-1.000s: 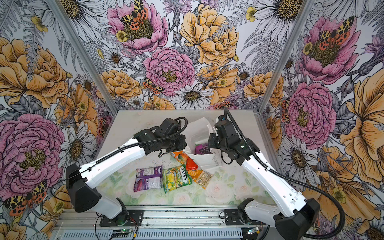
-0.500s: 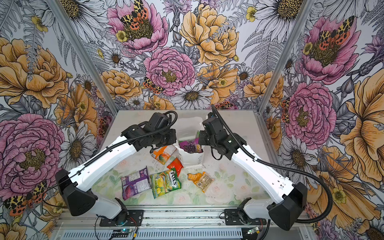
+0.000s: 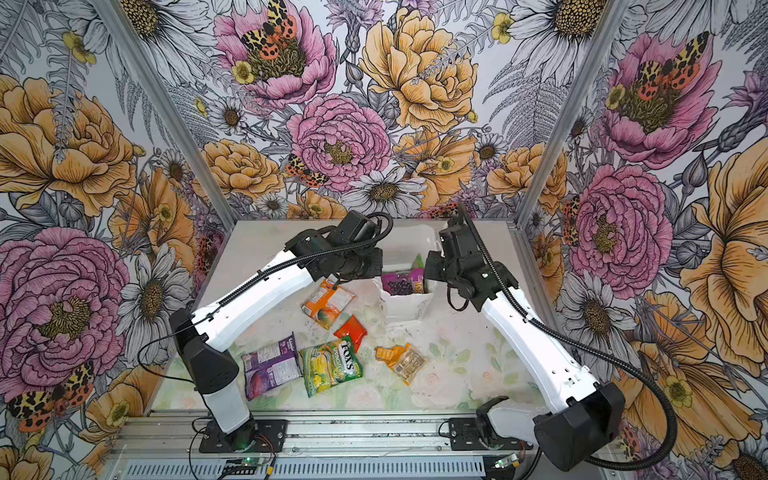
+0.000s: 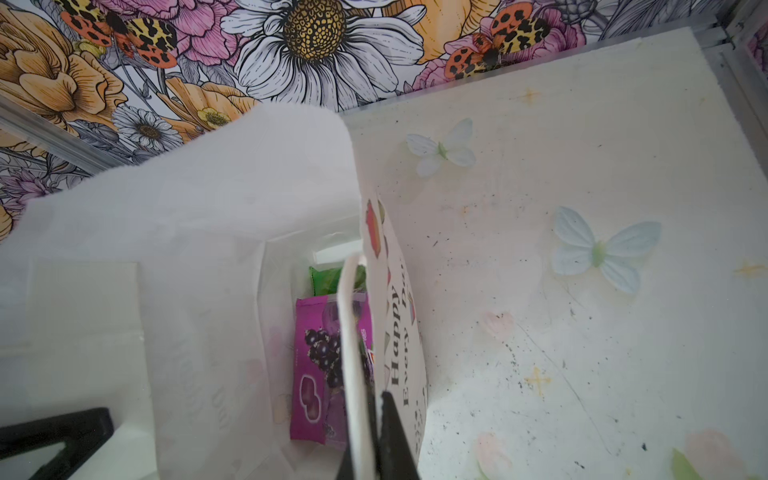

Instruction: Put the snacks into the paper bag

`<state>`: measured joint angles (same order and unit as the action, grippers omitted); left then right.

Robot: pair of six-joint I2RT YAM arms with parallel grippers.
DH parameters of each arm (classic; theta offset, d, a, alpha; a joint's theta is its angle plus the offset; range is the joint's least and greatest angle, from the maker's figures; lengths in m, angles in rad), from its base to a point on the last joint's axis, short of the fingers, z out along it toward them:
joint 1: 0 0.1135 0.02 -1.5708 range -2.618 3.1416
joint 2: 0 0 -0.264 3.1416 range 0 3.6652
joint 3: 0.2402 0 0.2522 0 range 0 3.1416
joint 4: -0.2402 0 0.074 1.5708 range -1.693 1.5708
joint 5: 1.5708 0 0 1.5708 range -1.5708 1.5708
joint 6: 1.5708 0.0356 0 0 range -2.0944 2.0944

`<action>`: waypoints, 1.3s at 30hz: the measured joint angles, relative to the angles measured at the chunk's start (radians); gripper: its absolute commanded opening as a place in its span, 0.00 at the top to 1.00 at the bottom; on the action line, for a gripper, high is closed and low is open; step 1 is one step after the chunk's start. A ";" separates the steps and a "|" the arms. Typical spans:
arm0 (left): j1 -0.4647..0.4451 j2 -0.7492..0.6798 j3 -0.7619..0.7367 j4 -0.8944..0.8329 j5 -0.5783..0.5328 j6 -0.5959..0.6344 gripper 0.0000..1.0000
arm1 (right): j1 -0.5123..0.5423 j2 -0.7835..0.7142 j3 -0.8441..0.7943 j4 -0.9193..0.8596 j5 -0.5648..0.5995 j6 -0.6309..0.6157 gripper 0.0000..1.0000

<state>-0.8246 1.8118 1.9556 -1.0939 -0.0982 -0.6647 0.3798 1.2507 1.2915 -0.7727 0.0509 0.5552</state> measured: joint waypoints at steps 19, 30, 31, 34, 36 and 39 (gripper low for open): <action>0.000 0.183 0.269 -0.048 -0.047 0.068 0.33 | -0.070 -0.002 -0.026 0.016 -0.079 -0.033 1.00; 0.000 0.075 0.237 -0.055 -0.126 0.088 0.01 | -0.092 -0.002 -0.026 0.014 -0.074 -0.061 1.00; 0.000 0.054 0.225 -0.053 -0.137 0.093 0.01 | -0.097 -0.002 -0.026 0.014 -0.074 -0.064 1.00; 0.008 -0.059 0.155 -0.031 -0.172 0.107 0.01 | -0.107 -0.001 -0.027 0.014 -0.072 -0.072 1.00; 0.023 -0.126 0.104 -0.007 -0.184 0.114 0.01 | -0.111 -0.001 -0.027 0.014 -0.071 -0.079 1.00; 0.064 -0.228 0.011 0.037 -0.203 0.115 0.01 | -0.120 -0.001 -0.029 0.014 -0.071 -0.079 1.00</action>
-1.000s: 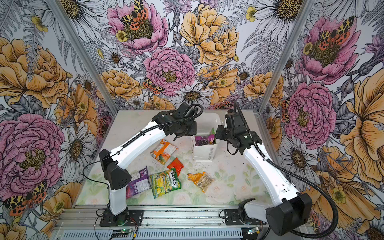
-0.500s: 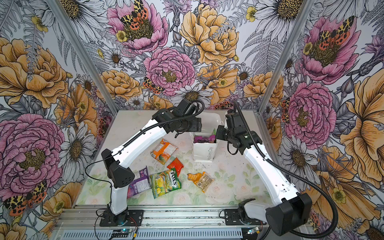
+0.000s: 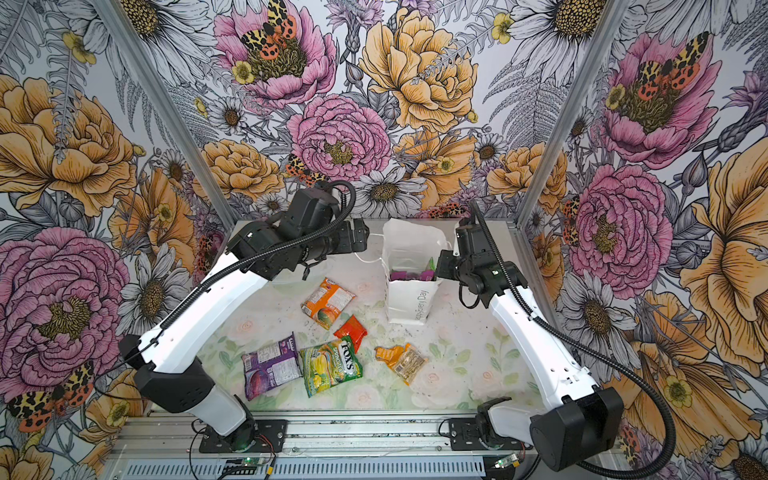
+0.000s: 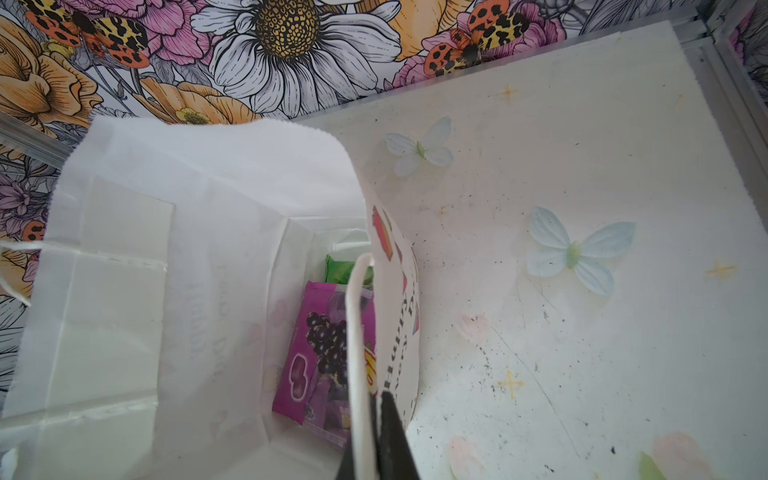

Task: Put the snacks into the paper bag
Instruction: 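Raise the left gripper out of the bag and move it toward the orange Fox's pack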

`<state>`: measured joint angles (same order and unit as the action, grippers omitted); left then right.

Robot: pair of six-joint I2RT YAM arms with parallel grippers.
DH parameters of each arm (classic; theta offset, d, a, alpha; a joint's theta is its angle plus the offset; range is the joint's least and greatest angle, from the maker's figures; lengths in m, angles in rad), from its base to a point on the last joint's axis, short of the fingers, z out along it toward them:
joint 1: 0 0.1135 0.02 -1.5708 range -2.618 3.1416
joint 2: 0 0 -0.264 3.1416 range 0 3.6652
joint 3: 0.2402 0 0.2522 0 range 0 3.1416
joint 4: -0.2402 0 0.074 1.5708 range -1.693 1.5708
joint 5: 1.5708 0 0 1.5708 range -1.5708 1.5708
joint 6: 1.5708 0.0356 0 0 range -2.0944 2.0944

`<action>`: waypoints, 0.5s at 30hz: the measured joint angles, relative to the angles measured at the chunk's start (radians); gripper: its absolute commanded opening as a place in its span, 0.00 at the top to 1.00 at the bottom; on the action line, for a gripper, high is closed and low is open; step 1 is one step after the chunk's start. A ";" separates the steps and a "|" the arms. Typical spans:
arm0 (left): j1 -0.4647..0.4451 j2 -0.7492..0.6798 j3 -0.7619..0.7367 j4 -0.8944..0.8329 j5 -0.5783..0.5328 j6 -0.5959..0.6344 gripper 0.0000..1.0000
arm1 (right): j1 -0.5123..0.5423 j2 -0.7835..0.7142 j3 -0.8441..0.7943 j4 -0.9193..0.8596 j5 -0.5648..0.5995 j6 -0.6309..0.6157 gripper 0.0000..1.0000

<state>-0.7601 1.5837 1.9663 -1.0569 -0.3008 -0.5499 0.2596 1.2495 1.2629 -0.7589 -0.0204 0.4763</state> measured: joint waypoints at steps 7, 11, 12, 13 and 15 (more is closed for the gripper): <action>0.116 -0.194 -0.269 0.068 -0.035 -0.054 0.01 | -0.031 0.000 -0.011 0.000 -0.001 0.000 1.00; 0.222 -0.279 -0.402 0.079 -0.017 -0.106 0.01 | -0.032 0.000 -0.012 0.002 -0.004 0.000 1.00; 0.243 -0.295 -0.430 0.082 -0.009 -0.116 0.01 | -0.032 0.000 -0.013 0.002 -0.003 0.000 1.00; 0.268 -0.313 -0.466 0.080 0.000 -0.129 0.01 | -0.033 0.000 -0.015 0.003 -0.004 0.000 1.00; 0.311 -0.343 -0.540 0.077 0.025 -0.153 0.01 | -0.038 0.000 -0.017 0.006 -0.004 0.000 1.00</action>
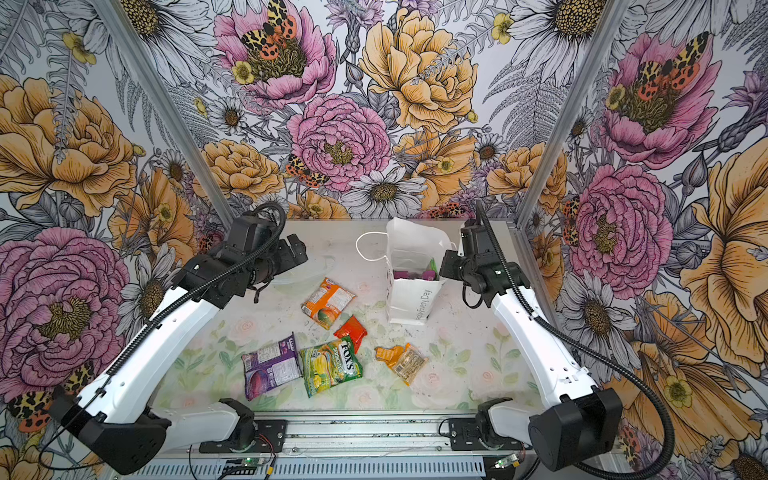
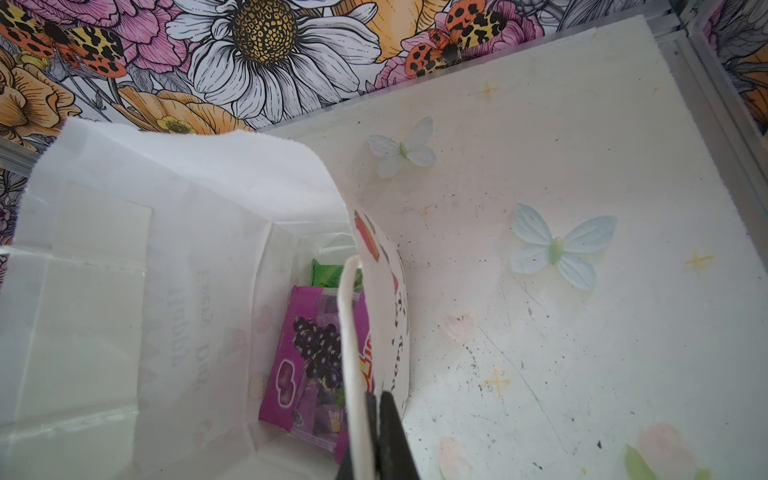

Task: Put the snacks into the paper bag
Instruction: 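Raise the left gripper out of the bag and move it toward the orange Fox's pack, then lower the left gripper and grasp the purple Fox's Berries bag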

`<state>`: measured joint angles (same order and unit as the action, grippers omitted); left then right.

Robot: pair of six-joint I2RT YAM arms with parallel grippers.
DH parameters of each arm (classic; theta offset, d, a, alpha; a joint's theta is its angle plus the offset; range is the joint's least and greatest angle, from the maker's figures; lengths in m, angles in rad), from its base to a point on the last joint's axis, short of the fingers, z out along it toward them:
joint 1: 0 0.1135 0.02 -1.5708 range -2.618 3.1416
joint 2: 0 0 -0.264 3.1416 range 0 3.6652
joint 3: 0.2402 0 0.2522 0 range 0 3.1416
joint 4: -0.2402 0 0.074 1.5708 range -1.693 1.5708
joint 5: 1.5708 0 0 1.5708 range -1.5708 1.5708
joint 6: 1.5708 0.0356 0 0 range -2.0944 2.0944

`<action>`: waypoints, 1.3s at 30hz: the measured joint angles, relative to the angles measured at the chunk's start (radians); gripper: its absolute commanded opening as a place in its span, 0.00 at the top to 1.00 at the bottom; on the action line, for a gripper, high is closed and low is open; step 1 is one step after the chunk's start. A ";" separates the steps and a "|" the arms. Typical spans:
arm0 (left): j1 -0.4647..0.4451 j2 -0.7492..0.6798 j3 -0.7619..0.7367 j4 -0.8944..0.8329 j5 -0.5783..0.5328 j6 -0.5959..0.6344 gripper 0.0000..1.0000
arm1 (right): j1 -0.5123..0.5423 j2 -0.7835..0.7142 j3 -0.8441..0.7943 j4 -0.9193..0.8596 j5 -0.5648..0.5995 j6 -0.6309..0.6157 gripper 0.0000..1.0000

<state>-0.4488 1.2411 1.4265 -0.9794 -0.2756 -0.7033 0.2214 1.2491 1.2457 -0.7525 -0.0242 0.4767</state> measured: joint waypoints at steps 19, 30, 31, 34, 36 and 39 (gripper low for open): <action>-0.079 0.026 -0.353 -0.095 0.119 -0.158 0.05 | -0.020 -0.039 -0.054 0.035 -0.007 -0.008 1.00; -0.101 0.127 -0.463 -0.076 0.163 -0.184 0.20 | -0.031 -0.043 -0.065 0.048 -0.024 -0.008 1.00; -0.098 0.135 -0.473 -0.071 0.171 -0.182 0.20 | -0.032 -0.043 -0.065 0.048 -0.026 -0.008 1.00; -0.083 0.164 -0.505 -0.062 0.182 -0.174 0.24 | -0.032 -0.043 -0.065 0.048 -0.030 -0.009 1.00; -0.074 0.168 -0.522 -0.060 0.184 -0.165 0.27 | -0.032 -0.043 -0.065 0.050 -0.034 -0.010 1.00; -0.051 0.169 -0.553 -0.038 0.194 -0.149 0.33 | -0.033 -0.043 -0.065 0.051 -0.036 -0.015 1.00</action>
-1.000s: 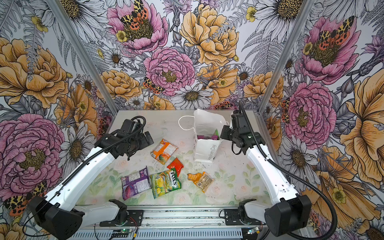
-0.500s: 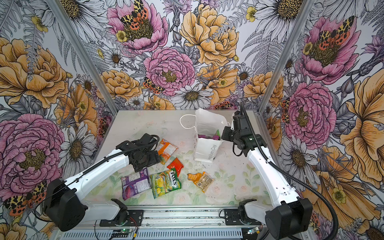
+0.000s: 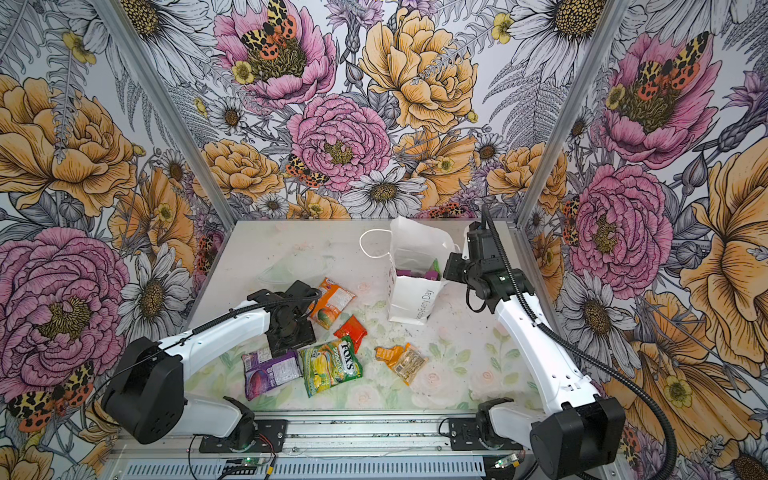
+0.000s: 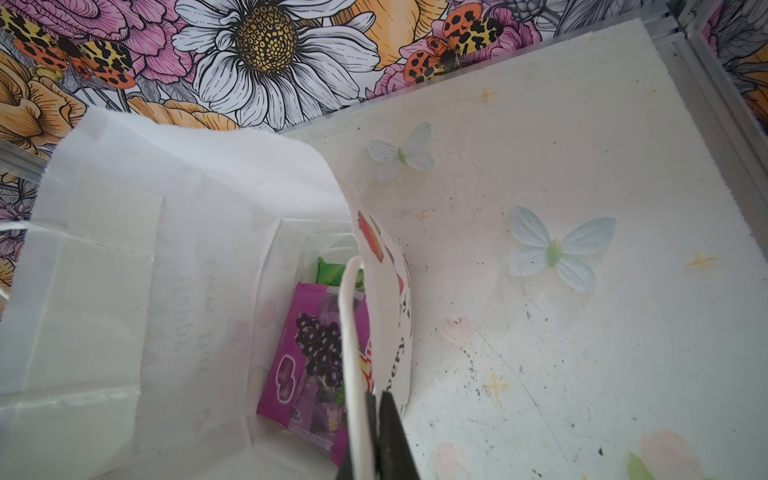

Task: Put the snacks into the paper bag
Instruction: 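Lower the left gripper and grasp the purple Fox's Berries bag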

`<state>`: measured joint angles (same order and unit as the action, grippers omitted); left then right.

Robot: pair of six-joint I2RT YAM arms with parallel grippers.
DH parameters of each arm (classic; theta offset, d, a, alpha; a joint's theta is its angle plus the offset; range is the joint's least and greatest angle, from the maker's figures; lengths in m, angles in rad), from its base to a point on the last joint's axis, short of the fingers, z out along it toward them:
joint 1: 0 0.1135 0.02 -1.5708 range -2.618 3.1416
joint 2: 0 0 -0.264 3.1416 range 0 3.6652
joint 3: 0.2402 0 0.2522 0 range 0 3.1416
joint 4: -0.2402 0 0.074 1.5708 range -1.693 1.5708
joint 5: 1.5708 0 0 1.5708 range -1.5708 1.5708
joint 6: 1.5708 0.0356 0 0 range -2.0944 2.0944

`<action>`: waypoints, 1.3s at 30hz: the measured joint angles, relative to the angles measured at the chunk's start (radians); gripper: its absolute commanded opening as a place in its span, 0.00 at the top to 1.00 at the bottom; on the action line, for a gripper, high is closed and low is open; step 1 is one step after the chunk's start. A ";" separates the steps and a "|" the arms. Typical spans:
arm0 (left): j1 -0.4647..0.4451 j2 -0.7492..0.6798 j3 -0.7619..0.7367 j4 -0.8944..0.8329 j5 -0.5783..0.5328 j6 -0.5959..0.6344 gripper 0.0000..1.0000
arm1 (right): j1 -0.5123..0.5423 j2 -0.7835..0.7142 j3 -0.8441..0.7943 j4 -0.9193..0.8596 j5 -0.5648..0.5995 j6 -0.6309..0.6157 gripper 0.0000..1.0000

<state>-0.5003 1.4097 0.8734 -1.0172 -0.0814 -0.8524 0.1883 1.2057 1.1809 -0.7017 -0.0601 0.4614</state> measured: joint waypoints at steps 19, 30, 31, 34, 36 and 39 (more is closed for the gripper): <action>0.032 0.078 -0.076 0.106 0.013 0.049 0.85 | 0.000 0.000 -0.008 0.016 -0.016 0.000 1.00; -0.070 0.070 -0.068 0.155 -0.010 0.069 1.00 | 0.000 -0.001 -0.013 0.024 -0.017 0.001 1.00; -0.075 0.060 -0.068 0.155 -0.015 0.068 1.00 | 0.000 -0.001 -0.014 0.026 -0.017 0.001 1.00; -0.095 0.001 -0.067 0.158 -0.045 0.069 1.00 | 0.000 -0.002 -0.015 0.027 -0.017 0.002 1.00; -0.121 -0.047 -0.056 0.158 -0.076 0.075 1.00 | 0.000 -0.005 -0.019 0.029 -0.017 0.004 1.00; -0.155 -0.116 -0.037 0.166 -0.122 0.086 1.00 | 0.000 -0.016 -0.029 0.033 -0.017 0.008 1.00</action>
<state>-0.6552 1.2938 0.8364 -0.8516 -0.2039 -0.7666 0.1883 1.1896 1.1515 -0.6685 -0.0769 0.4698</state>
